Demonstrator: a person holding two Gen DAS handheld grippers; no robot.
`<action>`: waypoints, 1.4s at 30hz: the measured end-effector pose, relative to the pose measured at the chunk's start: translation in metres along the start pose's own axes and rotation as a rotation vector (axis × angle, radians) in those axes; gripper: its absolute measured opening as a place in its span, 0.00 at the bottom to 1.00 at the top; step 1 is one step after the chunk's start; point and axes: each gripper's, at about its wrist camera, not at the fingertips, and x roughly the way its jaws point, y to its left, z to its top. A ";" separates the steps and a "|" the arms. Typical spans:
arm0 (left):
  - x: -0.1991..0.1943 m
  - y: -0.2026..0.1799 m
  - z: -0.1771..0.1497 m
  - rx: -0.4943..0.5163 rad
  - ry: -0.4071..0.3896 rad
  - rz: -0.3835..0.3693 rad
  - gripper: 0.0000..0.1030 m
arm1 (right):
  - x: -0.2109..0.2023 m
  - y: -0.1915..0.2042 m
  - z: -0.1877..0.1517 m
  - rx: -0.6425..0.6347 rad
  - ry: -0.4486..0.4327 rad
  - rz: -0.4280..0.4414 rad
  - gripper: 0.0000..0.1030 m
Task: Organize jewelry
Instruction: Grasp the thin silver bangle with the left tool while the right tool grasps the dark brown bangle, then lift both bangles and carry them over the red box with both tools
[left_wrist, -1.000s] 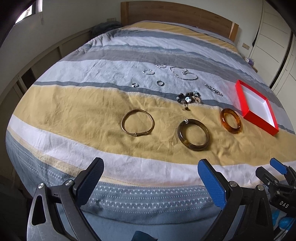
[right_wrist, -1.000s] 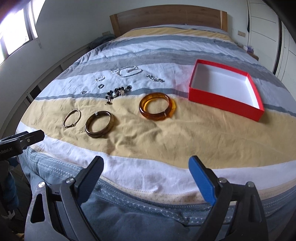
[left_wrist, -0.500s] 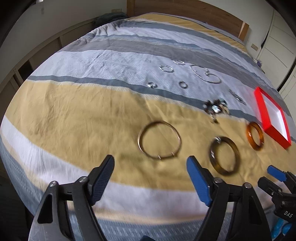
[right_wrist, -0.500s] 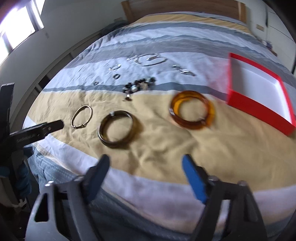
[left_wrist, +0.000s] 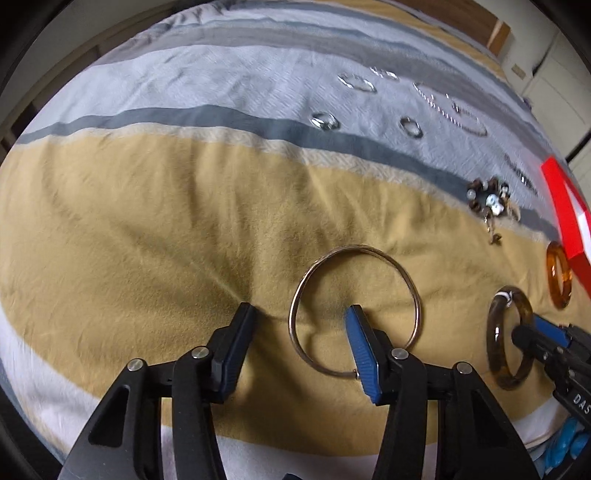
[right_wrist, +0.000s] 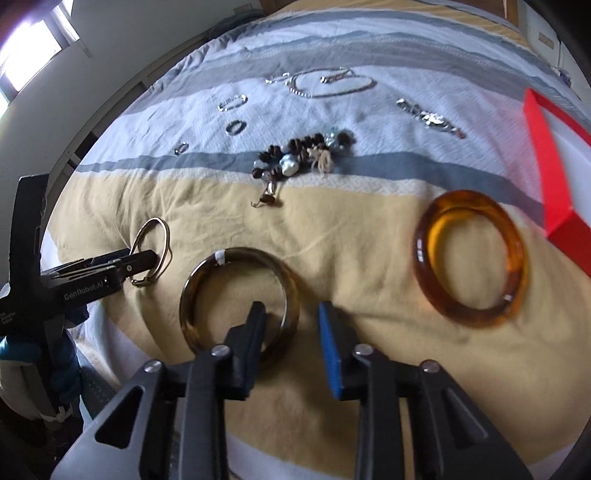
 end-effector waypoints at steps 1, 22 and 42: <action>0.002 0.000 0.001 0.003 0.002 0.001 0.50 | 0.004 0.000 0.001 -0.009 0.005 0.000 0.23; -0.092 -0.026 -0.021 0.031 -0.208 0.083 0.04 | -0.085 0.001 -0.009 -0.062 -0.159 -0.079 0.08; -0.134 -0.314 0.083 0.341 -0.312 -0.221 0.04 | -0.212 -0.237 0.036 0.201 -0.370 -0.321 0.08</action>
